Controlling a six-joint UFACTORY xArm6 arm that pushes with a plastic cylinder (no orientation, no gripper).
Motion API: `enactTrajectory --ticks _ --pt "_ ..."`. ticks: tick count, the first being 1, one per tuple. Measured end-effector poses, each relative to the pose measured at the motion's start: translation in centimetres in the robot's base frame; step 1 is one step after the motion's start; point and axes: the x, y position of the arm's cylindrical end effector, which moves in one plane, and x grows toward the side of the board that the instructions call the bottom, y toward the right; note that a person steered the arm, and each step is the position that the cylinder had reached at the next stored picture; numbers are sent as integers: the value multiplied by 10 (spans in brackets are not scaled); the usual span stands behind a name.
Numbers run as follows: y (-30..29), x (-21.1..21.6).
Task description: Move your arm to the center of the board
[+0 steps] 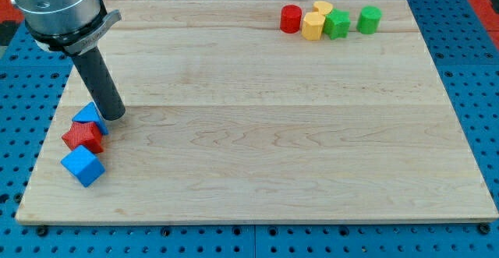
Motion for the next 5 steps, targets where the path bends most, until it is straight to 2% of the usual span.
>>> enactTrajectory --ticks 2,4,5 --pt "0 0" --pt "88 -6" --pt "96 -7"
